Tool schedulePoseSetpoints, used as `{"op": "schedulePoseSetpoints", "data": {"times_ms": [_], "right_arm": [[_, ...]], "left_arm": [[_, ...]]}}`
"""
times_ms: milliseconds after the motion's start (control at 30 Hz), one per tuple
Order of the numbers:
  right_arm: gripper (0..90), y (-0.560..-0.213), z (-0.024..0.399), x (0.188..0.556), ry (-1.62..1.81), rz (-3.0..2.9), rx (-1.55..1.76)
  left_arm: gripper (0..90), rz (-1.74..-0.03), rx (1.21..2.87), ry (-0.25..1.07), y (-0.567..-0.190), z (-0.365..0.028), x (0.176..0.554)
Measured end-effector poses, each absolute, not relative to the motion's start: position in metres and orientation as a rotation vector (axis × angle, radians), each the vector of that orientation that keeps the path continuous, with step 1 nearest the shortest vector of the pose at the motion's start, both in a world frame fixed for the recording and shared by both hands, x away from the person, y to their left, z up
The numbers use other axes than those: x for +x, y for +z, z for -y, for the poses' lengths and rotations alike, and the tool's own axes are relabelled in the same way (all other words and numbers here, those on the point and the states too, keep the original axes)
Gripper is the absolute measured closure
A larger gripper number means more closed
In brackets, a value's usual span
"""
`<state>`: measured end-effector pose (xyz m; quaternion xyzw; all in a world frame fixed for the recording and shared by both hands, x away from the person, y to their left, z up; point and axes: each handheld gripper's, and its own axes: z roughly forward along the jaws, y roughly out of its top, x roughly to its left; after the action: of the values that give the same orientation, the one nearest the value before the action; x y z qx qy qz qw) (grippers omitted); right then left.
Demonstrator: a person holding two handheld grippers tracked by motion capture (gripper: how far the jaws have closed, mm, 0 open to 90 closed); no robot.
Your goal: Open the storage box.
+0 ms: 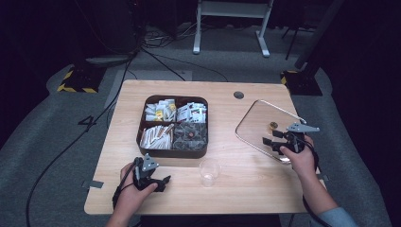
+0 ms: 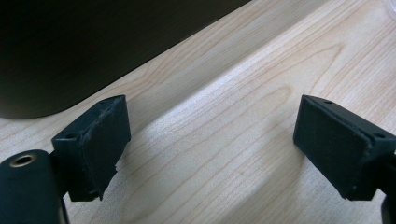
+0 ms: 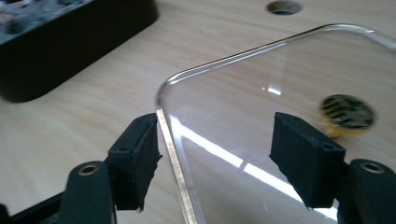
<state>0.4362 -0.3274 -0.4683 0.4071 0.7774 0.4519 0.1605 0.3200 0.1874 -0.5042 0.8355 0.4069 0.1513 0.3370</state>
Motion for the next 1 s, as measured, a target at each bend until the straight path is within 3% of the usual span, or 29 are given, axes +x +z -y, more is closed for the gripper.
{"op": "schedulePoseSetpoints", "data": {"times_ms": [300, 1000], "right_arm": [[32.8, -0.485, 0.300, 0.417, 1.284, -2.425, 1.020], [31.1, -0.503, 0.276, 0.403, 1.122, -2.482, 0.872]], "left_arm": [[18.1, -1.054, 2.193, 0.418, -0.501, -0.188, 0.318], [19.7, -1.046, 2.078, 0.396, -0.474, -0.182, 0.319]]}}
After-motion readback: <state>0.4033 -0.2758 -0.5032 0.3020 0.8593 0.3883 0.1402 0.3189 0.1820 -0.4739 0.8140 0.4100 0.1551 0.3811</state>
